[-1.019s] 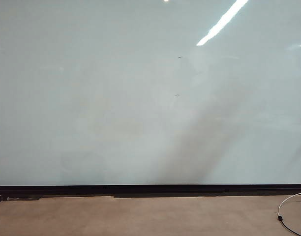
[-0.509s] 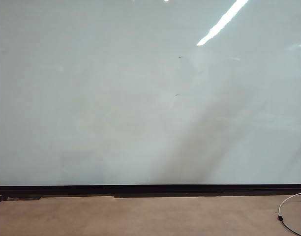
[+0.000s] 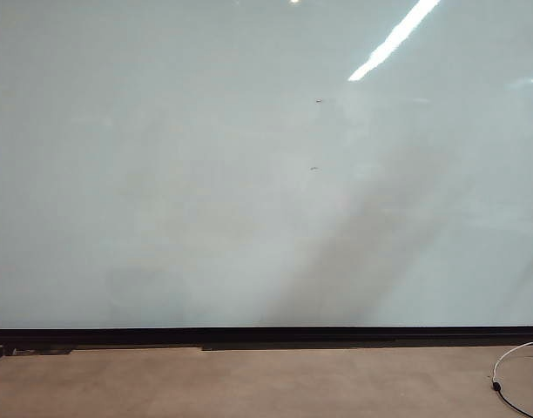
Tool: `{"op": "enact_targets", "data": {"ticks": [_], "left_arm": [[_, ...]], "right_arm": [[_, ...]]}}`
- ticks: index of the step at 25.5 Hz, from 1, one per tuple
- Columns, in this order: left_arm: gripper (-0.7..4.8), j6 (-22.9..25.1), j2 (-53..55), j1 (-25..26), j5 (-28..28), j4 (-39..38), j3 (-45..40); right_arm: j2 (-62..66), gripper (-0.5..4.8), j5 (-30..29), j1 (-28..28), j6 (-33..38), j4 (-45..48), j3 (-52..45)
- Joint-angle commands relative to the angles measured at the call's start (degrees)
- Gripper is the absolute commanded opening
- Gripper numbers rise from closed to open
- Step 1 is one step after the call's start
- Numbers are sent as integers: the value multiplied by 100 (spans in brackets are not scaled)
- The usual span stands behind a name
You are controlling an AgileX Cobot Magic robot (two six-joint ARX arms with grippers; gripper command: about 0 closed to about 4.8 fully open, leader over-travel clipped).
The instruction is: Pick up the pen on the shelf to the right of the whiteboard and draw a rectangle.
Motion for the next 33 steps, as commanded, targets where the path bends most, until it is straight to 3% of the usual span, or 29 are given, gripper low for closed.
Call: {"op": "enact_targets", "data": {"ticks": [1, 12, 20, 26, 33], "left_arm": [[-4, 26, 2, 0, 0, 35, 17], [-5, 26, 2, 0, 2, 35, 17], [-5, 26, 2, 0, 2, 35, 17], [-4, 26, 2, 0, 0, 35, 15], [-4, 26, 2, 0, 0, 35, 17]], "right_arm": [[356, -6, 229, -4, -39, 295, 127], [1810, -5, -87, -140, -461, 1698, 199], [2649, -6, -1714, -1486, -459, 2507, 223], [3169, -6, -2072, -2006, -350, 2935, 227], [4304, -5, -2312, -2076, -352, 4085, 260]]}}
